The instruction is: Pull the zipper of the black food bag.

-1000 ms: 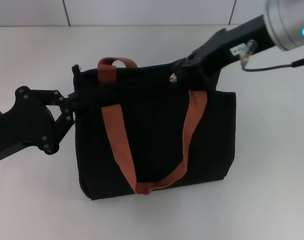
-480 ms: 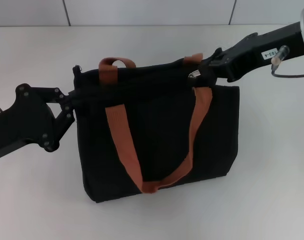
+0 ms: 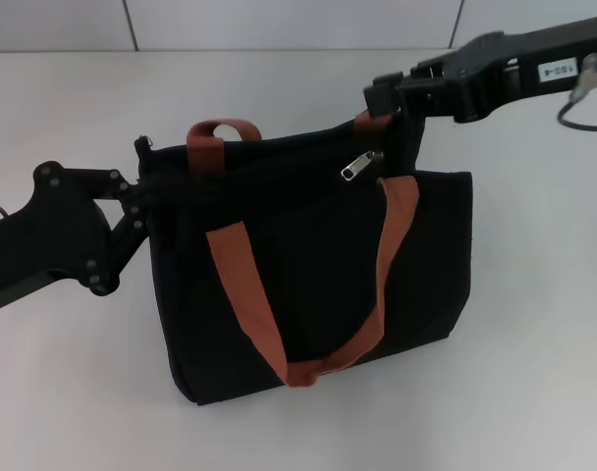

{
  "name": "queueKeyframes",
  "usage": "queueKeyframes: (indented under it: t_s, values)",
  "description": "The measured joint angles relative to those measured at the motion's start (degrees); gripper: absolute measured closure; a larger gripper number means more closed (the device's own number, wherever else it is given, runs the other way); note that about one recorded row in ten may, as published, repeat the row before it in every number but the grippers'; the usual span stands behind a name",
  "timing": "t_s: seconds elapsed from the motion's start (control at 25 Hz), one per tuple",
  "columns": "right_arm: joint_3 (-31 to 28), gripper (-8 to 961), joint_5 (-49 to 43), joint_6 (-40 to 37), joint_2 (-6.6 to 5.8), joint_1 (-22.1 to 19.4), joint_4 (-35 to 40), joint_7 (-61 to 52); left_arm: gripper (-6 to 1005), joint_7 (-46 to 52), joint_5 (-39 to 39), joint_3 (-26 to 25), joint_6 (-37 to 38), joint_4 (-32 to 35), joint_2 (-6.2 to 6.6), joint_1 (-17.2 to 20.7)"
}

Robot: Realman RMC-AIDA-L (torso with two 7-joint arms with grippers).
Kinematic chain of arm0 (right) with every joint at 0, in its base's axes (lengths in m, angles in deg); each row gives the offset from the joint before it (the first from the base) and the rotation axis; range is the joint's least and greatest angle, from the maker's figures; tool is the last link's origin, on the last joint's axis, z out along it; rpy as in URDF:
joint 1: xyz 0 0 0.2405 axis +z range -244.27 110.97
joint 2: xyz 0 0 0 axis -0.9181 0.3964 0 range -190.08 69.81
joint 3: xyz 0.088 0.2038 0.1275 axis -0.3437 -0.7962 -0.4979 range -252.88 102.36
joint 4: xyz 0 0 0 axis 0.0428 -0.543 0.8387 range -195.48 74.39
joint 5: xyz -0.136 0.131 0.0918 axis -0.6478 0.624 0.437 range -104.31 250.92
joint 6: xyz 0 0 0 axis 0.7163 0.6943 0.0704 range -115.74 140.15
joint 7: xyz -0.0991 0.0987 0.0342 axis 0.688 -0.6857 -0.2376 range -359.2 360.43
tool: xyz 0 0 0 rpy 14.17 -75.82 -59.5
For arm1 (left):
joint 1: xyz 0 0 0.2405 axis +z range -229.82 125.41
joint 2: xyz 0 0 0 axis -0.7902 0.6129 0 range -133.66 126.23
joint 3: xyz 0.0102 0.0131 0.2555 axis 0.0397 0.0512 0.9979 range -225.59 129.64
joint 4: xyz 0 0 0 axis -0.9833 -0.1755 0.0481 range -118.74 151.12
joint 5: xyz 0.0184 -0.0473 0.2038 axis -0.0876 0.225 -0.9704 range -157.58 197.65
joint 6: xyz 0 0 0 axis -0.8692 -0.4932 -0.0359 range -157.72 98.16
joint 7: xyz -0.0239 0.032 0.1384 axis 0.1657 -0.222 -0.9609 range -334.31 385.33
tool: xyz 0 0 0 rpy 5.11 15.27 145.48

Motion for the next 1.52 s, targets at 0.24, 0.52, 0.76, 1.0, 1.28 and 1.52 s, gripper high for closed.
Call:
queueKeyframes:
  t_s: [0.24,0.52,0.76,1.0,1.28,1.52]
  values:
    - [-8.3,735,12.9,-4.5,-0.03,-0.9,-11.3,12.7,939,0.0,0.0,0.0,0.0,-0.1,-0.20,-0.4]
    - [-15.8,466,22.6,-21.9,-3.32,-0.7,-41.1,42.7,919,1.4,0.0,0.0,-0.1,-0.9,-0.27,-0.6]
    - [-15.3,227,15.6,-27.4,-3.55,-5.9,-55.8,71.7,901,5.2,0.0,0.0,-1.2,-0.9,-0.23,-0.3]
    - [-15.3,227,7.3,-20.8,-0.12,-10.0,-56.2,81.0,884,9.1,0.0,0.0,-1.3,-0.8,0.19,-0.1]
    - [-15.0,227,1.7,-14.6,-0.03,-10.1,-61.8,85.9,863,14.3,-0.4,0.5,-1.4,-0.7,1.45,-0.6]
    - [-14.7,227,1.6,-11.8,0.04,-10.0,-64.2,88.7,846,20.8,-0.8,1.3,-1.1,0.4,2.45,-0.6]
